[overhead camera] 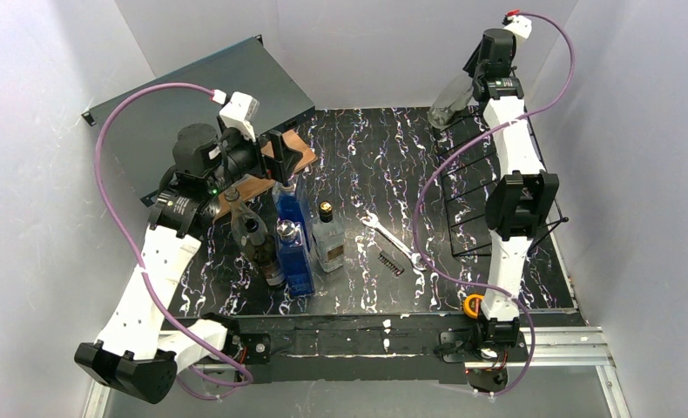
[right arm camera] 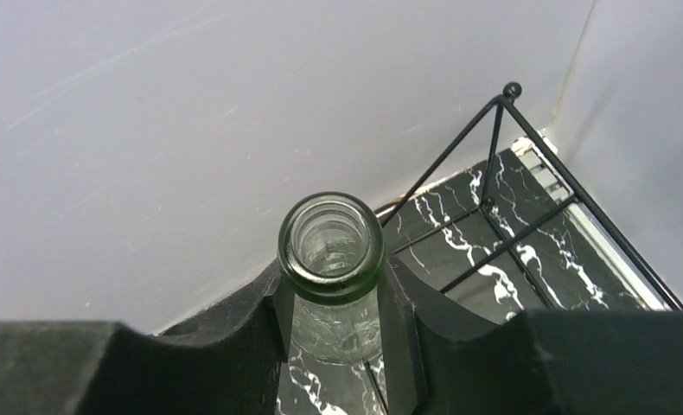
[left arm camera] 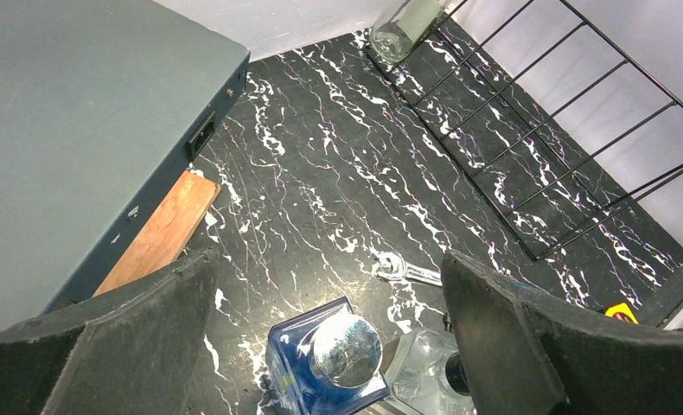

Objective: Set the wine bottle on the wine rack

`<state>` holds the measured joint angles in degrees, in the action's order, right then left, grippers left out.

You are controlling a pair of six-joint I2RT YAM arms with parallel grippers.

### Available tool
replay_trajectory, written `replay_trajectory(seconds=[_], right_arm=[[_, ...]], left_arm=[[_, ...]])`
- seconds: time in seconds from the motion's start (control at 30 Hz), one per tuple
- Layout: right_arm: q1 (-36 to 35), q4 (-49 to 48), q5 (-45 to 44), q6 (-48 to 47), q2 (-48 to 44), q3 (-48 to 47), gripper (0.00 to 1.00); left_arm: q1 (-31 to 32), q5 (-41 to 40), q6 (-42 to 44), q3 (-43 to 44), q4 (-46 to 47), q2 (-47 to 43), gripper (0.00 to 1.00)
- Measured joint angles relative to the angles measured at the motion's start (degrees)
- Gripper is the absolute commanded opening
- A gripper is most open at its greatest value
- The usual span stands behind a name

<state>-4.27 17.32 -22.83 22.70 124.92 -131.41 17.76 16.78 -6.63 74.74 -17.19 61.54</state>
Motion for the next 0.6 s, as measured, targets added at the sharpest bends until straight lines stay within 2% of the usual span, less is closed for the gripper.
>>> replay_trajectory(seconds=[0.3,0.6], right_arm=[[0.4,-3.7,-0.5,-0.8,5.4,-2.8,0.01],[0.7,-4.0,-0.4,0.0,6.2,-2.6,0.01]], left_arm=[[0.2,0.2,0.0,0.0,0.0,0.3,0.99],[0.2,0.2,0.0,0.0,0.0,1.0,0.99]])
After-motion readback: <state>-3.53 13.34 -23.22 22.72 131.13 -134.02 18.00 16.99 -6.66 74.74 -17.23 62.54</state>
